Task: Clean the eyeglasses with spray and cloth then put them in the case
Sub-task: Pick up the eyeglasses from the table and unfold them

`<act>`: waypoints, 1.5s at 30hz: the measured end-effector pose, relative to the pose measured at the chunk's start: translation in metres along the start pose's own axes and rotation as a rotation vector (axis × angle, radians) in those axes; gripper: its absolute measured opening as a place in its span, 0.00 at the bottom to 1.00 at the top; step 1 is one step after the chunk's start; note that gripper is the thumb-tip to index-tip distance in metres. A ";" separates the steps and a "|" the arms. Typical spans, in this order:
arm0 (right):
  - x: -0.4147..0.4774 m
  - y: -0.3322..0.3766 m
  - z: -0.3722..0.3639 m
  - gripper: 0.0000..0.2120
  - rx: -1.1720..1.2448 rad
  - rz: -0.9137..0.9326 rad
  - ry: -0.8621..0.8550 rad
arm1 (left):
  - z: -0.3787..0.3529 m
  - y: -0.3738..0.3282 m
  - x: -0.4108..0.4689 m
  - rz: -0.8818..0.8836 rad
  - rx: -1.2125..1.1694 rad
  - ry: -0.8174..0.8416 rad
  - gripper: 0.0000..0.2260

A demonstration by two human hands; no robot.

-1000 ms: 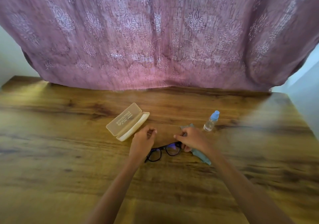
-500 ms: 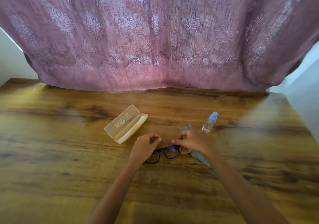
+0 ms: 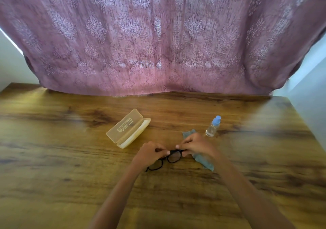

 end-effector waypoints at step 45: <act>-0.041 0.027 0.020 0.09 -0.095 0.251 -0.227 | 0.090 0.006 -0.027 0.009 -0.555 -0.686 0.06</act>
Point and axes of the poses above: each hand's wrist, its own x-axis towards the middle knuckle, its own z-axis out of the back of the hand, y = z × x, the point moved 9 cm from there along x, towards the middle knuckle, and after that the axes turned 8 degrees about y, right-handed, at the moved point
